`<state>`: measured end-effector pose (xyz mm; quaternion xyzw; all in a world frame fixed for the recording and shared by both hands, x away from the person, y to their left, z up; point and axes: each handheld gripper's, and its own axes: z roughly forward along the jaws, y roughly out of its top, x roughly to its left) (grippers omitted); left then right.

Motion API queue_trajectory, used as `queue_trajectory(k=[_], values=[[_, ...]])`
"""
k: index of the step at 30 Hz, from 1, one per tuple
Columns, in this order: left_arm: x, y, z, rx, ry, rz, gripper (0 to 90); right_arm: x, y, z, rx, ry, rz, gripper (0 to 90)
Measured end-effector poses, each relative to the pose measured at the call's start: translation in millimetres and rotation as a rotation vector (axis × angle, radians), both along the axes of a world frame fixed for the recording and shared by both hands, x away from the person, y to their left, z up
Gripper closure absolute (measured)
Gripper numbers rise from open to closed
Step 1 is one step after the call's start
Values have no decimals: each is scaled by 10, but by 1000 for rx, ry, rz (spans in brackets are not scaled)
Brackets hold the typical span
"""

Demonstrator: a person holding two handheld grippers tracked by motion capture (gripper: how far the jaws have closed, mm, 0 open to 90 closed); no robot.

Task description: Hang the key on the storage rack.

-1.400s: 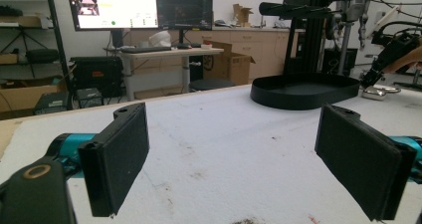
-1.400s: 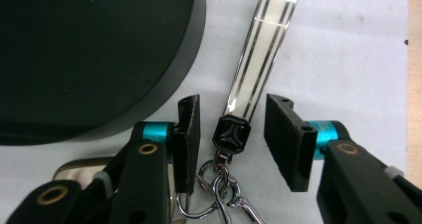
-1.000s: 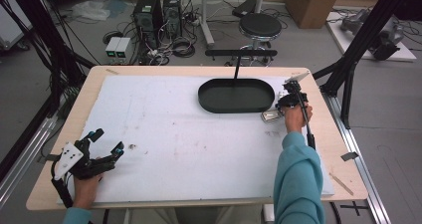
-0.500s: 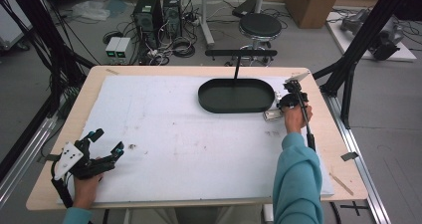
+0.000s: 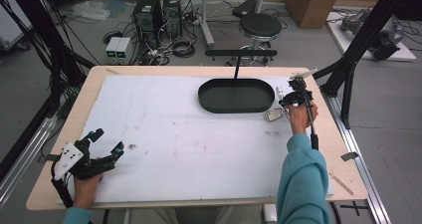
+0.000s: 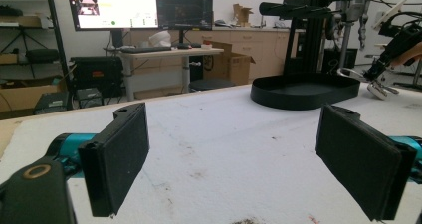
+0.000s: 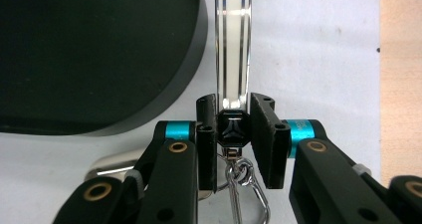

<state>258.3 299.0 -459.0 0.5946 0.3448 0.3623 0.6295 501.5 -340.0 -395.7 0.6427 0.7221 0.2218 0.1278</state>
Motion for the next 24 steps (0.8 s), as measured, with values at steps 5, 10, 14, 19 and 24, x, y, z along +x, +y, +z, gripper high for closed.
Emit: queue_trajectory(k=[5, 10, 14, 19, 24], values=[[-1, -1, 0, 0, 0, 0, 143, -61, -34, 111, 41, -59, 21, 747], [-2, -1, 0, 3, -1, 0, 143, -122, -47, 216, 69, -125, 56, 747], [-2, -2, 0, 4, -2, -1, 143, -164, -42, 287, 92, -175, 83, 747], [-3, -2, 0, 4, -2, -1, 142, -217, -13, 372, 114, -232, 132, 747], [-3, -2, 0, 5, -2, -1, 142, -275, 39, 446, 145, -287, 183, 746]])
